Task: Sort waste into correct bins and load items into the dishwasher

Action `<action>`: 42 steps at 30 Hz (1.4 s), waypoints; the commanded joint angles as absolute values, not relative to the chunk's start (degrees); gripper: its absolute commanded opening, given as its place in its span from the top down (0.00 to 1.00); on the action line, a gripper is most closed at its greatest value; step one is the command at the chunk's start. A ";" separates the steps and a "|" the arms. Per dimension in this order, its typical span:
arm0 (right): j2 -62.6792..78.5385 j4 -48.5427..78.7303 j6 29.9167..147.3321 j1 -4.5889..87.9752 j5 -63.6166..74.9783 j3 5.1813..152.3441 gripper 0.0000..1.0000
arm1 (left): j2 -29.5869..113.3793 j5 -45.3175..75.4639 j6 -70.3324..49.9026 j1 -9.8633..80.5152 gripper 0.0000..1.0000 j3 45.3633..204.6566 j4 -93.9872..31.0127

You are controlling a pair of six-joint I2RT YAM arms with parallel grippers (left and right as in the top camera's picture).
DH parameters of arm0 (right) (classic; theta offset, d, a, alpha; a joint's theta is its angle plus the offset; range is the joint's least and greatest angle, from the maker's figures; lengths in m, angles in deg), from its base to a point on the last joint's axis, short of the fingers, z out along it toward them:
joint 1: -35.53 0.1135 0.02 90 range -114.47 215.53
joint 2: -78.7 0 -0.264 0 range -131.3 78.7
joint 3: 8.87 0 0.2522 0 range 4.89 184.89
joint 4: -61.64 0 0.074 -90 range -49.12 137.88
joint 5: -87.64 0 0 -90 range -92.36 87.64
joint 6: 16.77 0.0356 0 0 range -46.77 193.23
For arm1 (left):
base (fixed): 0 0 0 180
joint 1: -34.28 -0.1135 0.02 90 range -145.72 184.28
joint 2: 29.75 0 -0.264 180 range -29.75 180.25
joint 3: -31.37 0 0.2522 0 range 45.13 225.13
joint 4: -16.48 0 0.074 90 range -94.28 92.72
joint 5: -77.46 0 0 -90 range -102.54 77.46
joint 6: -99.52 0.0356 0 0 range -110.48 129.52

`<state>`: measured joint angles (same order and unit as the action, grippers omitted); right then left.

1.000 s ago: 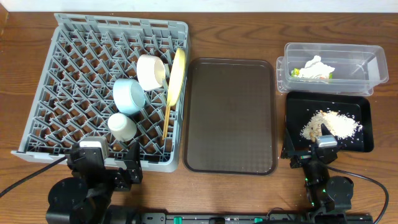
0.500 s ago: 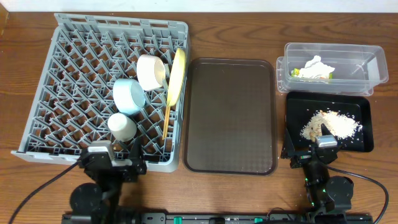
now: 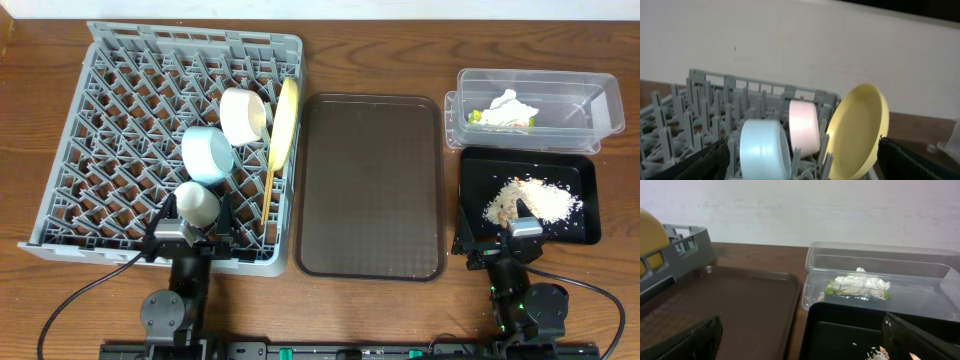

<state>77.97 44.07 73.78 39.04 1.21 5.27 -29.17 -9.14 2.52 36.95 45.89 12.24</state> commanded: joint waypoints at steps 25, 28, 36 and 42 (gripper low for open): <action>78.21 43.82 73.37 39.23 0.86 5.20 0.01 | -29.48 -7.66 3.92 36.69 0.05 45.36 -0.92; 78.21 43.82 73.37 39.23 0.86 5.20 0.01 | -29.48 -7.66 3.92 36.71 0.05 45.36 -0.92; 78.21 43.82 73.37 39.23 0.86 5.20 0.01 | -29.48 -7.66 3.92 36.69 0.05 45.36 -0.92; 78.21 43.82 73.37 39.23 0.86 5.20 0.01 | -29.48 -7.66 3.92 36.69 0.05 45.36 -0.92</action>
<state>77.97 44.07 73.78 39.04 1.21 5.27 -29.15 -8.88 3.39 36.95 45.80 1.66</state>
